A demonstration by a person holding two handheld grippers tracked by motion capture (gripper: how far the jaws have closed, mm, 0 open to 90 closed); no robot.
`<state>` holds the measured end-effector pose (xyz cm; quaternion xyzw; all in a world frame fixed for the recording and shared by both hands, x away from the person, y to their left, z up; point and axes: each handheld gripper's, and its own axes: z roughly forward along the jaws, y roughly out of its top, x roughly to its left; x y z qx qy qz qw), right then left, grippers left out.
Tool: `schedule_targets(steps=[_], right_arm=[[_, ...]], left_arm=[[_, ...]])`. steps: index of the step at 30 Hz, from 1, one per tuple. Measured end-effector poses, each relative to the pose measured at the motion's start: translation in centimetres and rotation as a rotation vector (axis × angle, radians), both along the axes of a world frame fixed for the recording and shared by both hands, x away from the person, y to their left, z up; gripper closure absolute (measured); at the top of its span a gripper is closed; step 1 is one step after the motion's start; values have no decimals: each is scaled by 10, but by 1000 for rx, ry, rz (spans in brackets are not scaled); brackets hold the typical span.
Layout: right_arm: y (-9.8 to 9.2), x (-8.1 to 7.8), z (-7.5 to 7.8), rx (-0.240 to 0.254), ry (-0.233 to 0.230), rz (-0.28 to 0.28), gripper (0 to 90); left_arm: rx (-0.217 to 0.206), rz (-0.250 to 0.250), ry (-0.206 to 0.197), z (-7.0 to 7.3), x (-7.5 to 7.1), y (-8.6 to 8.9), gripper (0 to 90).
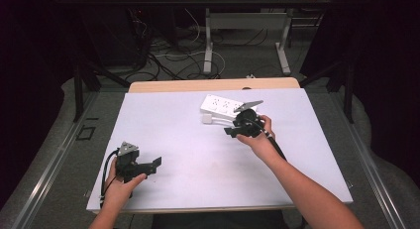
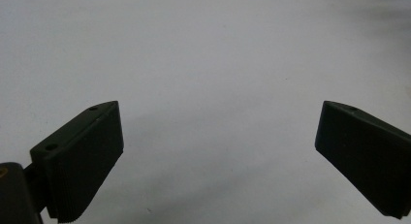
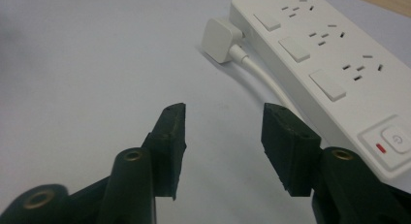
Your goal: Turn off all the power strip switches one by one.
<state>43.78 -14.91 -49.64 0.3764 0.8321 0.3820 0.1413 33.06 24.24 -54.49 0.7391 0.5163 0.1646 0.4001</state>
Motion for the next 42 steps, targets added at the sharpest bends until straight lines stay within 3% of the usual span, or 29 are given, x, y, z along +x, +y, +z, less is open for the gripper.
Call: schedule_targets(steps=[8, 13, 19, 27, 35, 39, 42], right_arm=[[-27, -28, -2, 42, -28, -32, 373], [-47, -46, -6, 54, -83, -67, 314], [-67, -66, -15, 81, -46, -108, 270], [-90, -91, -27, 88, -54, -176, 232], [-109, -104, -45, 65, -59, -239, 164], [-113, -105, -50, 40, -87, -252, 152], [-115, -106, -50, 61, -80, -267, 139]], left_arm=[[2, -3, 3, 1, -1, 1, 33], [4, 3, 0, 0, -1, 1, 34], [1, 6, -5, 0, -1, 0, 33], [4, 4, -3, 1, -1, 0, 33], [-7, 9, -4, 1, -2, -1, 29], [-4, 0, -5, 1, -1, 0, 22], [-2, 3, -4, 1, -1, -1, 18]])
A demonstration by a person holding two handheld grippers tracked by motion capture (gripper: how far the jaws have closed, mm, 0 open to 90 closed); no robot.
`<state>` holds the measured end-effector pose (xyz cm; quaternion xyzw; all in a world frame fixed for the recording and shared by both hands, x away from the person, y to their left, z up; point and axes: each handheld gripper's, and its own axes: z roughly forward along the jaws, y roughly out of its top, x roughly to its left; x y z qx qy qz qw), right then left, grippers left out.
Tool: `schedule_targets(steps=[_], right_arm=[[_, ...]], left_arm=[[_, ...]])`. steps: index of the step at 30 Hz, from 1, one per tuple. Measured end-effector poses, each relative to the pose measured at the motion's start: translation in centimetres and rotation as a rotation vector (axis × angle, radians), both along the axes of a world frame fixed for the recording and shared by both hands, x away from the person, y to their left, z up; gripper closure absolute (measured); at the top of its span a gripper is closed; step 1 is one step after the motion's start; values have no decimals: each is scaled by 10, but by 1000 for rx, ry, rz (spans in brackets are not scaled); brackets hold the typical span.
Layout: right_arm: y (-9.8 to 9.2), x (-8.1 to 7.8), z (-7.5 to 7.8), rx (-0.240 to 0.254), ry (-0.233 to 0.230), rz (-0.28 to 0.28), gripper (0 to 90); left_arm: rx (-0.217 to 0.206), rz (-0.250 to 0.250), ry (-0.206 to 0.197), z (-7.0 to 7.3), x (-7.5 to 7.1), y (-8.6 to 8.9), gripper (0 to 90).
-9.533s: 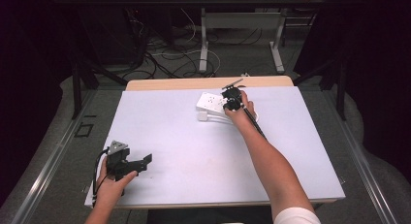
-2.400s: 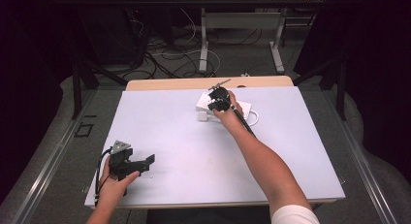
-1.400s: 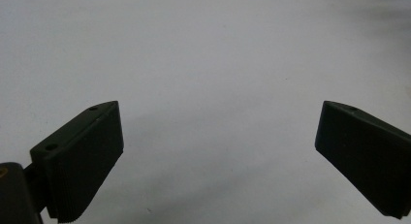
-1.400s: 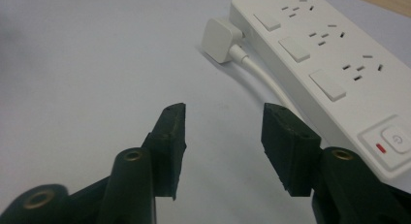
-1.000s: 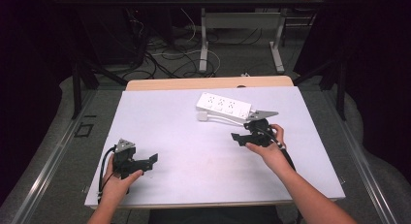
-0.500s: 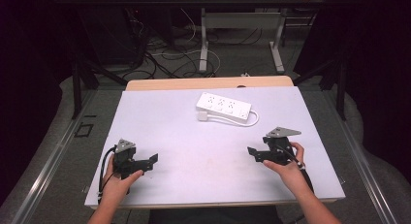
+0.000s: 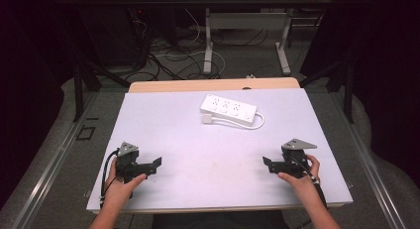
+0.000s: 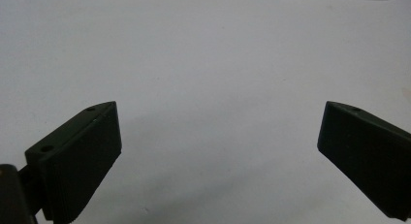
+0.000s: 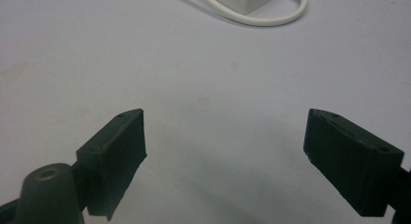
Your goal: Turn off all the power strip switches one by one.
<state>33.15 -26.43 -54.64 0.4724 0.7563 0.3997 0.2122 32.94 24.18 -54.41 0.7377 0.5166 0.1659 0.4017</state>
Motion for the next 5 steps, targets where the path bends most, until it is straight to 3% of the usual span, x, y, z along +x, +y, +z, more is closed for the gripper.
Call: schedule_targets(steps=[5], right_arm=[[-4, -1, 1, 9, -5, -11, 116]], left_arm=[[-7, 7, 0, 0, 0, 0, 8]])
